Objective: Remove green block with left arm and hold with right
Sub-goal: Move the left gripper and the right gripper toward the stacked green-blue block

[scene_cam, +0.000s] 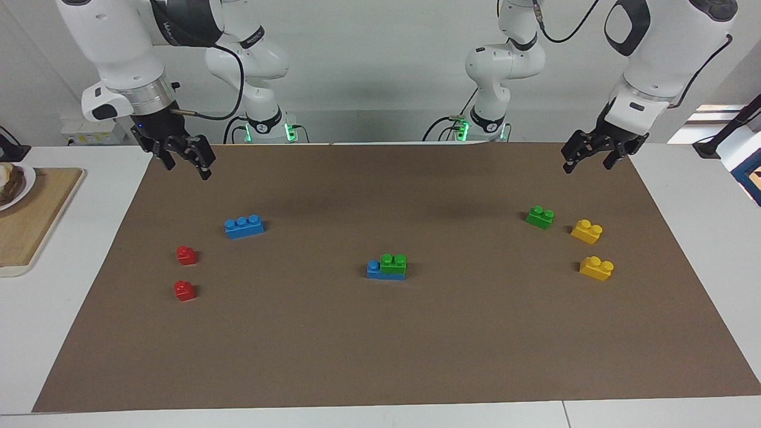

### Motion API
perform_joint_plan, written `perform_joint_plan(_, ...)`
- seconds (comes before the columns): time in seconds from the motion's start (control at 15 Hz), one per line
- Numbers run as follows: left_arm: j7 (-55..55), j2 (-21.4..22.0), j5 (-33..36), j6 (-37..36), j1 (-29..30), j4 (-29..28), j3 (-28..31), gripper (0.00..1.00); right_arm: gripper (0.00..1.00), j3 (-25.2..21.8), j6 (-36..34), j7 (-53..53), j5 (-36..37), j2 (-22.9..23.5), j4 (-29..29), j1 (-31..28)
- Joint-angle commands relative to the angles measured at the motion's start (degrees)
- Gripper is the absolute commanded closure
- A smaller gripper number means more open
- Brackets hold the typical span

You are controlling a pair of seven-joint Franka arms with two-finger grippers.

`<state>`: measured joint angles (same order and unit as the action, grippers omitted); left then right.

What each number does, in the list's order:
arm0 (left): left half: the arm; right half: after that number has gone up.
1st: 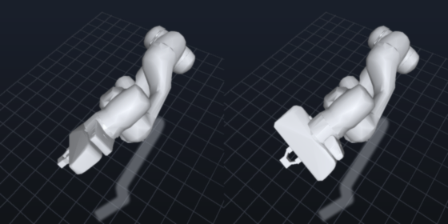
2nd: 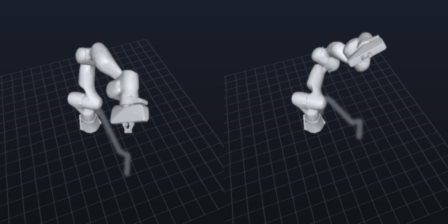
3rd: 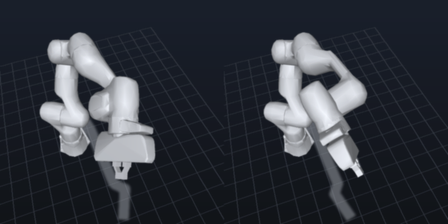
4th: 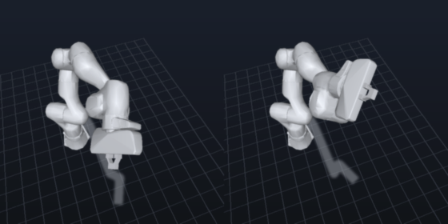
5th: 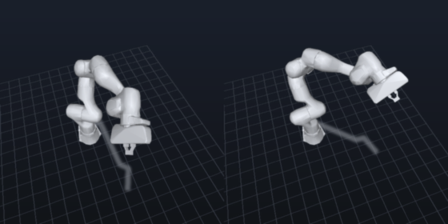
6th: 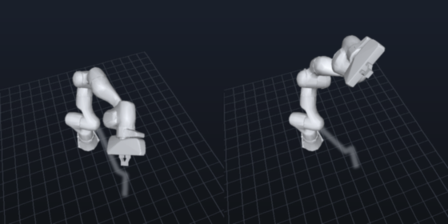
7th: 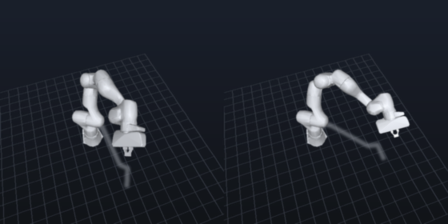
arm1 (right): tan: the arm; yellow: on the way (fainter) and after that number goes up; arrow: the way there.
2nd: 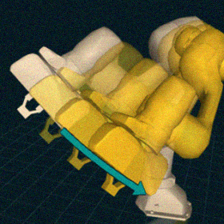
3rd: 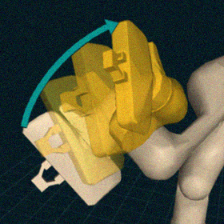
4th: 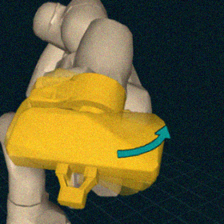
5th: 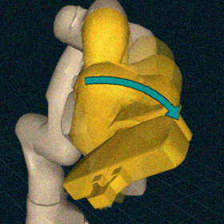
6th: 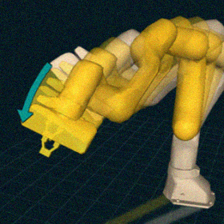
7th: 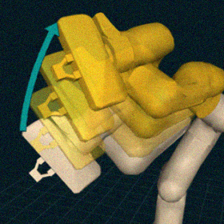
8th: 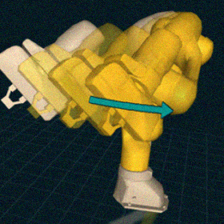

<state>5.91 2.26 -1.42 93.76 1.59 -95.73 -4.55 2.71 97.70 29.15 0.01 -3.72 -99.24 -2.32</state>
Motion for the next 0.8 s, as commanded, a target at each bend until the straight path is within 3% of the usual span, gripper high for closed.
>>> perform_joint_plan(0.0, 8.37, 1.34, -0.86, 0.19, -2.45, -1.57, 0.24, 0.00, 0.06, 0.19, 1.61, 16.85, -1.14, 2.13, -0.69, 0.73)
perform_joint_plan(0.47, 49.92, 3.88, -2.09, 8.70, -12.64, -8.41, 0.24, 0.00, 0.06, 0.10, 7.66, 46.93, -17.20, 9.51, -0.17, 2.40)
perform_joint_plan(0.73, 74.28, 4.77, -2.09, 17.49, -19.15, -13.86, 0.24, 0.00, 0.07, 0.19, 13.29, 53.73, -24.34, 12.94, 0.01, 4.07)
